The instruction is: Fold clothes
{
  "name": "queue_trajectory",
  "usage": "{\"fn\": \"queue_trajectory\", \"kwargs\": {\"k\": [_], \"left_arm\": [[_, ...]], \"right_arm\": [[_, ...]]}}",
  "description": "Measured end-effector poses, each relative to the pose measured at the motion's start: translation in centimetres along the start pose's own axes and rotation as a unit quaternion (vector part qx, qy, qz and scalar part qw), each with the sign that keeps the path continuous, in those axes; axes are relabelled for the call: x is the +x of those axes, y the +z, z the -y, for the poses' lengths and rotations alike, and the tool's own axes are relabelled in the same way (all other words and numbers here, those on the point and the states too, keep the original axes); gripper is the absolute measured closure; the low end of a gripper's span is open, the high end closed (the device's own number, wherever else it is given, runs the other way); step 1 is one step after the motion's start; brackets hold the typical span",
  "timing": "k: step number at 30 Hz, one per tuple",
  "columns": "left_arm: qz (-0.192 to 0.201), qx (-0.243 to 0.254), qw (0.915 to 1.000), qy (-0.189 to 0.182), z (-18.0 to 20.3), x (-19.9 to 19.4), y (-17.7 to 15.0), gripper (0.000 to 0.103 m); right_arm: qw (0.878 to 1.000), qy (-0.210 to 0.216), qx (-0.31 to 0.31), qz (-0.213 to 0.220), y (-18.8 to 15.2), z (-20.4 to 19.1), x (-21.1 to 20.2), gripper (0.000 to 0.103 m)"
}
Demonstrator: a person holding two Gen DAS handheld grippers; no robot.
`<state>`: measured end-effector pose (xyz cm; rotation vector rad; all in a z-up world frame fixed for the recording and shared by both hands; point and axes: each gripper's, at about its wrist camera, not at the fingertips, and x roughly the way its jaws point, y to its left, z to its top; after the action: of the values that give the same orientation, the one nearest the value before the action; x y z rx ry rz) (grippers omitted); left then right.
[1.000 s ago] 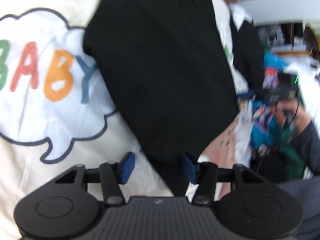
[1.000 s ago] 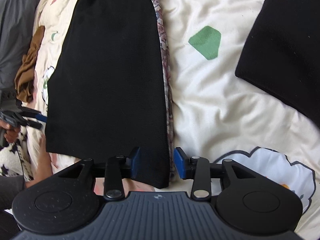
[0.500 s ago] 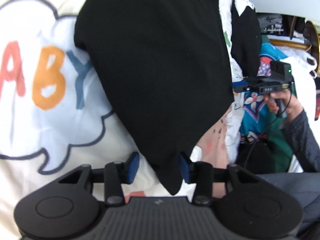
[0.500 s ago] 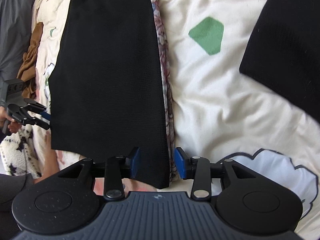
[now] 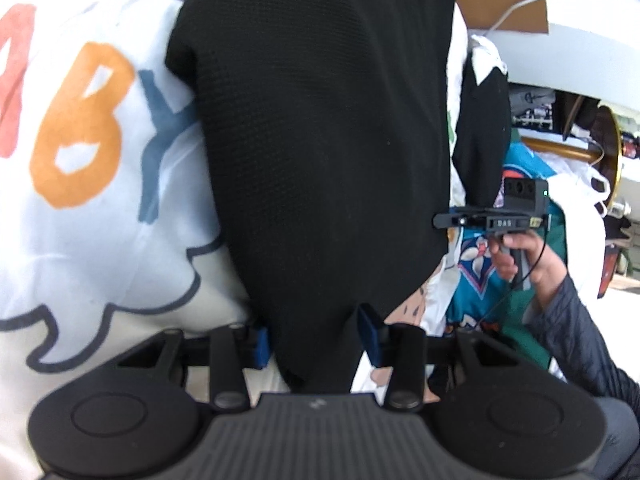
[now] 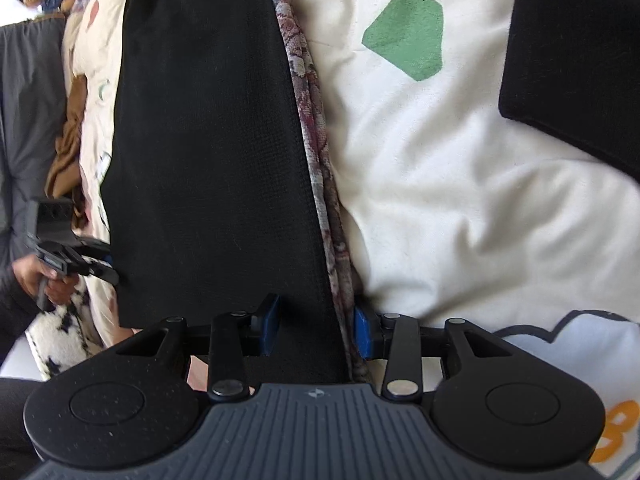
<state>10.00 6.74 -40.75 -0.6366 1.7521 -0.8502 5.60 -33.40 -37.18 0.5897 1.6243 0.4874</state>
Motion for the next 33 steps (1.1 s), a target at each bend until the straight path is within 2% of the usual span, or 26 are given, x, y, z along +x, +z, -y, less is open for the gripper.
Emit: {"fn": "queue_trajectory", "kwargs": {"k": [1,2,3,4,5,7,12,18,24,33], "left_arm": [[0.001,-0.001,1.0,-0.002,0.0,0.0,0.0,0.059],[0.0,0.002,1.0,0.0,0.0,-0.1,0.1,0.065],[0.0,0.005,1.0,0.001,0.0,-0.3,0.1,0.089],[0.0,0.009,1.0,0.003,0.0,-0.4,0.1,0.094],[0.001,0.016,0.9999,0.004,0.2,-0.5,0.1,0.093],[0.003,0.039,0.9992,0.012,0.9,-1.0,0.1,0.093],[0.013,0.054,0.9985,-0.005,1.7,-3.1,0.0,0.095],[0.055,0.071,0.9951,-0.041,3.4,-6.4,0.1,0.096],[0.097,0.081,0.9905,-0.053,4.7,-8.7,0.8,0.096],[0.164,0.104,0.9772,-0.086,7.4,-12.6,0.3,0.097]], "right_arm": [[1.0,0.001,0.001,0.004,-0.1,-0.1,0.2,0.061],[1.0,0.001,0.001,0.006,-0.2,-0.1,0.1,0.064],[1.0,-0.001,-0.001,0.008,-0.2,-0.1,0.1,0.067],[1.0,-0.005,-0.006,0.009,-0.3,-0.2,0.0,0.083],[1.0,-0.004,-0.012,0.009,-0.4,-0.2,0.0,0.093],[1.0,0.002,-0.022,0.01,-0.4,-0.3,-0.4,0.097],[0.999,0.021,-0.039,0.024,-0.5,-1.1,-1.9,0.097],[0.995,0.059,-0.035,0.068,-1.0,-1.3,-4.2,0.098],[0.989,0.09,-0.029,0.112,-1.0,-1.7,-6.3,0.098],[0.971,0.145,-0.044,0.186,0.6,-3.9,-10.1,0.099]]}}
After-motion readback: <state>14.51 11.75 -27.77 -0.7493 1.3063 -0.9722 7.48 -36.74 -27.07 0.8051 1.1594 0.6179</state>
